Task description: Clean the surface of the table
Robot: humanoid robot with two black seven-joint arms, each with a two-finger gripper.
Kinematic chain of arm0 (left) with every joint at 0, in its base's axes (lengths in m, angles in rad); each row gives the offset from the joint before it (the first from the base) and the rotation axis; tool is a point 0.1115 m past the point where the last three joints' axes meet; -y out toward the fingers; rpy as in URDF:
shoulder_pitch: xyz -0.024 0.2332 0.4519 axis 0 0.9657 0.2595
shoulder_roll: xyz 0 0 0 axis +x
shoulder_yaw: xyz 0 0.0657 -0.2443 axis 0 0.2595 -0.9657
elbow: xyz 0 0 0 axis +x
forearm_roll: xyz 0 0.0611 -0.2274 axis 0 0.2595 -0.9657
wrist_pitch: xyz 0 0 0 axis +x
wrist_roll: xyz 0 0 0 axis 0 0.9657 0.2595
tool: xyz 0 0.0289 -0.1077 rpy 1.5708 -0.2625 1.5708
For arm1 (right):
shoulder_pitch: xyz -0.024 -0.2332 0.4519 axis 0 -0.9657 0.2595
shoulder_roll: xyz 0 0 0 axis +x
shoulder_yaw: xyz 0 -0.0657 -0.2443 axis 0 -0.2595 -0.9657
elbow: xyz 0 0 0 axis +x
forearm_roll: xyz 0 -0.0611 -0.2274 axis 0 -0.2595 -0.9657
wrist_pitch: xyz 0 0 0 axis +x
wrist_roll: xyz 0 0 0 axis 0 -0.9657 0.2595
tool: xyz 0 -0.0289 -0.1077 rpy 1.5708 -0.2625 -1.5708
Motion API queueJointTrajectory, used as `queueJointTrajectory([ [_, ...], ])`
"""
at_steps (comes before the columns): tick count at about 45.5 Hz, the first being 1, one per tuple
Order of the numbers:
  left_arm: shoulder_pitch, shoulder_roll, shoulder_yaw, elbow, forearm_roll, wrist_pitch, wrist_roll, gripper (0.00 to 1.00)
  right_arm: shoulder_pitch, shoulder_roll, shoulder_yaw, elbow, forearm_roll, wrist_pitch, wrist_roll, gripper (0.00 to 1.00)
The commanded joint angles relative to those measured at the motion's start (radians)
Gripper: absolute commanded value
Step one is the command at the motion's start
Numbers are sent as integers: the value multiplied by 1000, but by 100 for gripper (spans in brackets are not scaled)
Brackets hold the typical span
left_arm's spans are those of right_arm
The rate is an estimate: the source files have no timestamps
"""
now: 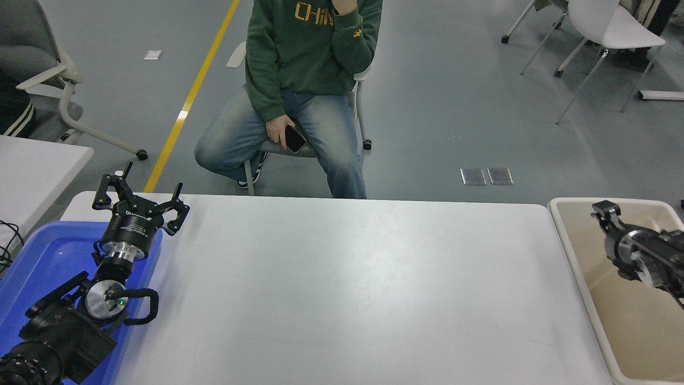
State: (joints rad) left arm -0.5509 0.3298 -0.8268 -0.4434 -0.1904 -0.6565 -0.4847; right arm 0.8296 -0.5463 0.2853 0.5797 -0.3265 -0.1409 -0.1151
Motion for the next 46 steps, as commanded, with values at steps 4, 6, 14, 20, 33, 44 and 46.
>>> queueJointTrajectory([
  [4,0,0,0,0,0,0,0,100,-56,-23,253,210,67,0,0,100],
  [6,0,0,0,0,0,0,0,100,-61,-20,258,233,95,0,2,100],
  [14,2,0,0,0,0,0,0,100,-82,17,296,363,250,1,8,100],
  [20,2,0,0,-1,2,0,2,100,-118,65,391,402,319,4,49,100],
  [33,2,0,0,-1,2,0,0,100,-164,198,449,401,345,9,173,100],
  [44,2,0,0,-1,0,0,2,100,-193,330,567,378,351,20,221,100],
  [46,2,0,0,-1,0,0,0,100,-193,339,571,378,351,20,221,100],
])
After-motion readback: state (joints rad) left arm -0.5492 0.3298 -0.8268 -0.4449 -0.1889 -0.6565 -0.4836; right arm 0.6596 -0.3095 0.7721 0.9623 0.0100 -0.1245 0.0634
